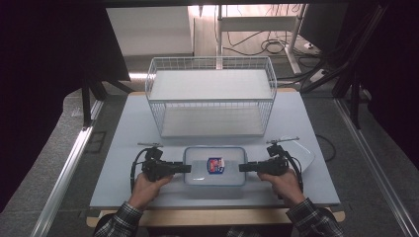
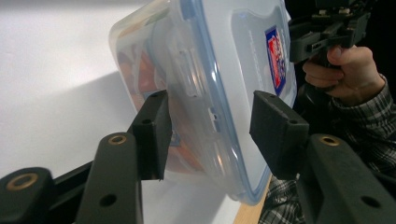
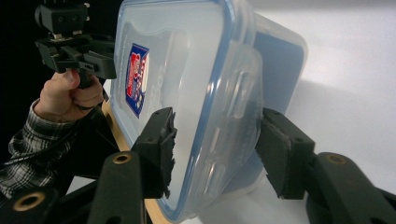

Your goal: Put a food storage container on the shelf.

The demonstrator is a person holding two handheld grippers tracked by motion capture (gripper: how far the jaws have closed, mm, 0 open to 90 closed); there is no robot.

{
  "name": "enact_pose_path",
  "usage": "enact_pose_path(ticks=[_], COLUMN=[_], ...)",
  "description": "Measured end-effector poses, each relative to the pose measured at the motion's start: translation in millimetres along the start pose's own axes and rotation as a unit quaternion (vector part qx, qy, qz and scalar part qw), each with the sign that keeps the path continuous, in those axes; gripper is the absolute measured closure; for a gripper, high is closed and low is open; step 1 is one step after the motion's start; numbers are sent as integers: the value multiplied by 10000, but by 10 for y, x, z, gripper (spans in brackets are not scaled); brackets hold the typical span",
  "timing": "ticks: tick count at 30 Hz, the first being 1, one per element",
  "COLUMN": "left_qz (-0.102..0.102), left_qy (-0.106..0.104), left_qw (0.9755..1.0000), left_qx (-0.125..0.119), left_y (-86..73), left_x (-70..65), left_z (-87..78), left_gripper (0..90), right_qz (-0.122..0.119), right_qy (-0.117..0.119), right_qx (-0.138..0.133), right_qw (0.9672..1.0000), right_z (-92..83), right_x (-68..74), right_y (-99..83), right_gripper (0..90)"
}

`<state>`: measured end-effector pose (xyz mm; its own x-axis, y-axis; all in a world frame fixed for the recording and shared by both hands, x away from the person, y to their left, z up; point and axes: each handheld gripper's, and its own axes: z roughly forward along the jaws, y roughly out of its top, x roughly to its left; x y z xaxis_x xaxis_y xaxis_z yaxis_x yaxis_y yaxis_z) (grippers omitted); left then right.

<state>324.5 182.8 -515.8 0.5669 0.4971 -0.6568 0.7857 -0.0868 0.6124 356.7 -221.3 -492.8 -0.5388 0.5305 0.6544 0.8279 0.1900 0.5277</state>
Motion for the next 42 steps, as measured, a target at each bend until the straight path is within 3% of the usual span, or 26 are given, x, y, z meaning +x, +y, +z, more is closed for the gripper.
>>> enact_pose_path(ticks=[4,9,13,21,31,42], left_qz=[44,89,155,404,726,873], left_qy=[144,326,354,450,591,707], left_qw=[9998,9992,9991,9976,9939,9907], left_qx=[-163,-192,-198,-346,-580,-762], left_y=[9,19,47,175,446,817], left_x=[-48,-103,-133,-230,-393,-551], left_z=[-11,-10,-18,-133,-356,-509], left_gripper=[527,529,529,530,529,528], right_qz=[-37,-305,-525,-731,-1192,-1340], right_qy=[-21,-226,-329,-270,-249,-198], right_qx=[-132,-247,-357,-632,-838,-1022], right_qw=[9999,9990,9974,9950,9890,9855], right_z=[-25,-18,-48,-97,-197,-319], right_x=[24,85,139,226,456,577], right_y=[-5,-2,20,110,446,788], right_gripper=[524,514,513,511,511,510])
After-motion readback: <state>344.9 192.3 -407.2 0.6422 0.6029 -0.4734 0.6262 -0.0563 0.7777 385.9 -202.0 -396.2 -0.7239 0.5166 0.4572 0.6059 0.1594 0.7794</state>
